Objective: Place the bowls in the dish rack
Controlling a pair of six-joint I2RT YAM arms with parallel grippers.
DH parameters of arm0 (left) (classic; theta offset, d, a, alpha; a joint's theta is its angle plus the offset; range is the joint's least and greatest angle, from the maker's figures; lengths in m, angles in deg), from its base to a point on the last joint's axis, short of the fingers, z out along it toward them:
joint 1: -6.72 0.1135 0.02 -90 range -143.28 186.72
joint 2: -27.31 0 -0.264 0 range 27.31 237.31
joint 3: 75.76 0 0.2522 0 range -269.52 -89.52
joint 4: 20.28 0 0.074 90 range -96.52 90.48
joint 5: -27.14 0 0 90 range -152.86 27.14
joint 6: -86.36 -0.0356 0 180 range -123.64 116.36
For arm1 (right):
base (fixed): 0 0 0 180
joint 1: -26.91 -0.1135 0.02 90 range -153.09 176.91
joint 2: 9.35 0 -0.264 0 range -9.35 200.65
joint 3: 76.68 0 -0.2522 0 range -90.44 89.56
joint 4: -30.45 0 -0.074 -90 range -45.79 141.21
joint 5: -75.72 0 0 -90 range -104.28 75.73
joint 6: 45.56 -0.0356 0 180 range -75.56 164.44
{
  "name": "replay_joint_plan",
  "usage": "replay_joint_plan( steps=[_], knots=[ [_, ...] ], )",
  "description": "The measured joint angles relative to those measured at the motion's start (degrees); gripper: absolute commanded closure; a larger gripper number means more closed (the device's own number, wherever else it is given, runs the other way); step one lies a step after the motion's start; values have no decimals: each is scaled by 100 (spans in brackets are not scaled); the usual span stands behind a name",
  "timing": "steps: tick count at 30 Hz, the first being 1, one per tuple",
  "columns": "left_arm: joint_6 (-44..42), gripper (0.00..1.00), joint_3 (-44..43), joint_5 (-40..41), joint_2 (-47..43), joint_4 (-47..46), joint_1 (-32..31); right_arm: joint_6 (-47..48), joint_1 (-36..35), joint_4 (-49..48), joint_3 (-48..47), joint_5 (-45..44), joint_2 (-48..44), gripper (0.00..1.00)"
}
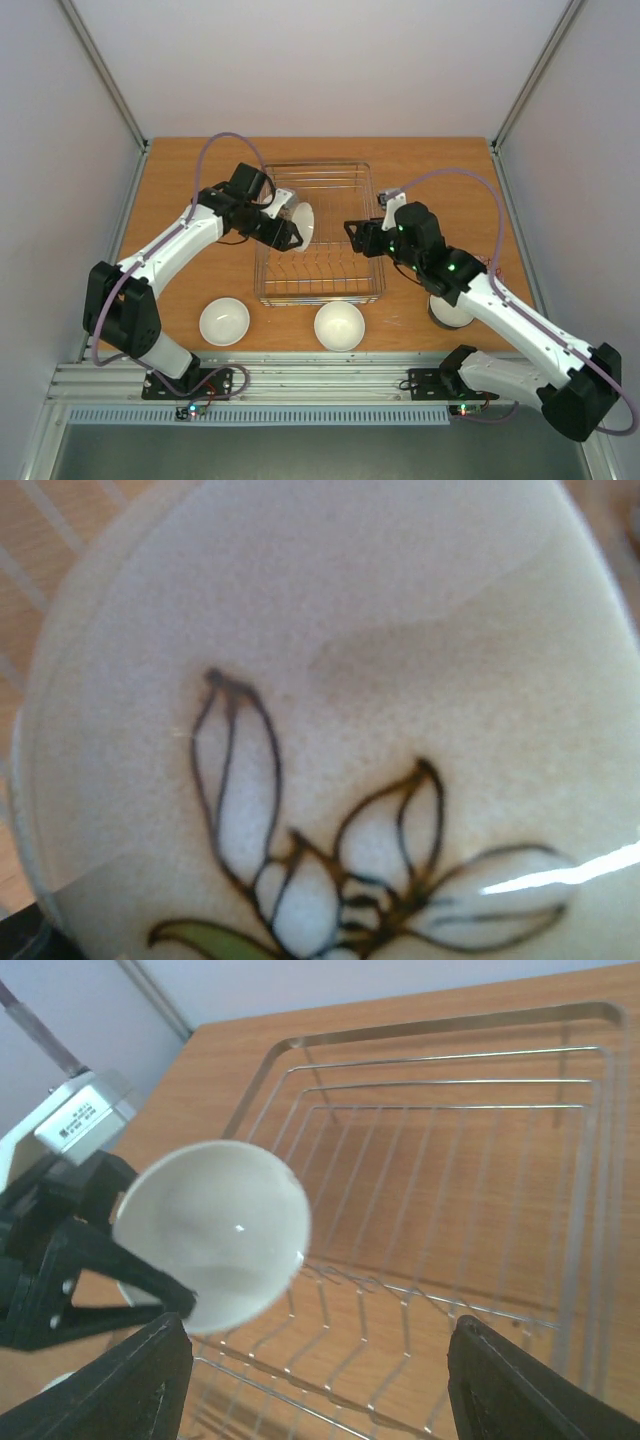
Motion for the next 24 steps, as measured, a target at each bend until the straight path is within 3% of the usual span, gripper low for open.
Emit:
replay_joint_plan(
  steps=[9,16,18,24],
  knots=[
    [356,100,9,1875,-76,-37,0,195,0,627,420,-1060,-813,29],
    [345,100,304,2531,-514,-15,4,199,0,754,487,-1335,-737,32],
    [321,100,439,2616,-601,11,2,192,0,758,509,-1340,-647,44],
    [173,100,612,2658,-802,37,-15,160,0,761,509,-1193,15,97]
  ],
)
